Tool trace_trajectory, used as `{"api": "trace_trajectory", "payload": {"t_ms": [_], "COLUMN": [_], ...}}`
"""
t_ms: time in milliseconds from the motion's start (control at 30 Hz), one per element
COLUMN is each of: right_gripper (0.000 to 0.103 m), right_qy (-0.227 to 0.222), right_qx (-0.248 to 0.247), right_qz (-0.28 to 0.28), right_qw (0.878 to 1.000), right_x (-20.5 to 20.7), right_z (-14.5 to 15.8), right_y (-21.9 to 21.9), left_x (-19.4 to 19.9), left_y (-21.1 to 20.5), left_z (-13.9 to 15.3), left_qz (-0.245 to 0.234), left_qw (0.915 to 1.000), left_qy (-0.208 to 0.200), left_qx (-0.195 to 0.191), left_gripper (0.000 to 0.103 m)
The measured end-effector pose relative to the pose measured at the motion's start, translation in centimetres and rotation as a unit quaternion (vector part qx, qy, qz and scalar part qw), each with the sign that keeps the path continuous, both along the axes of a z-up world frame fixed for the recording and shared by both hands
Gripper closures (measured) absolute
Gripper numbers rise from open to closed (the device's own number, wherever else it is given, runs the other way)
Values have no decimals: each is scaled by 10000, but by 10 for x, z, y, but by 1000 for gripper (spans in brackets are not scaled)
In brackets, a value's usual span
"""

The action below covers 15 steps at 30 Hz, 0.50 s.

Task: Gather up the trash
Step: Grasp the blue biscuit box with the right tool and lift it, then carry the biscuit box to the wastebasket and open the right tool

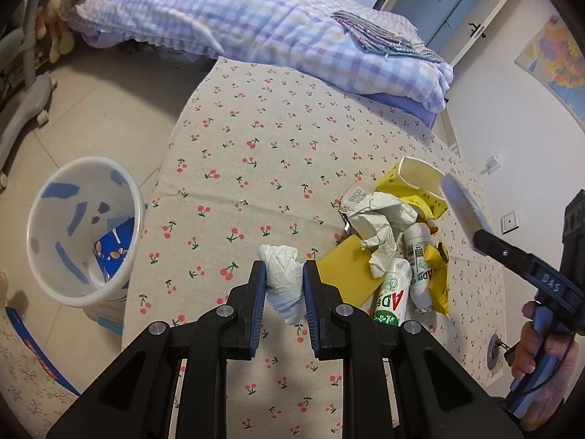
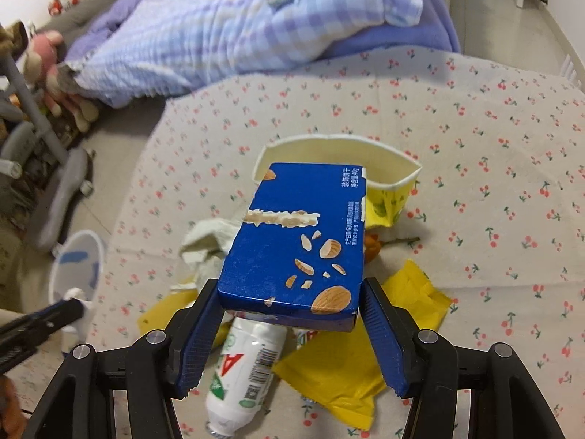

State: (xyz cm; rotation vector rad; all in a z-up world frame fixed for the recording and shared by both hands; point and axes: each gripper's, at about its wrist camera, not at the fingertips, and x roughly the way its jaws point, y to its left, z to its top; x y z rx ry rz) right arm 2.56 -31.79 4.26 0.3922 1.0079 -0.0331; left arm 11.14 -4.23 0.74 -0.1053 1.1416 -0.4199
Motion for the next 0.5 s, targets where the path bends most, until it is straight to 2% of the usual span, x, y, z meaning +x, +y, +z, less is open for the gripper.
{"api": "trace_trajectory", "payload": {"t_ms": [200,500], "right_gripper": [38,38], "right_qy": [-174,-189], "right_qx": [142,158], "right_qz": [-22,132], "right_qw": [9997,9996], "right_x": [-3,1], "right_z": [11,12], "right_y": [-2,9], "left_x": [1,4], "left_y": [3,7], "left_z": [0,2], "left_qz": [48,133], "left_qw": [10000,9999], "left_qy": [-3,-37], "left_qx": [-9,22], "left_gripper": [81,81]}}
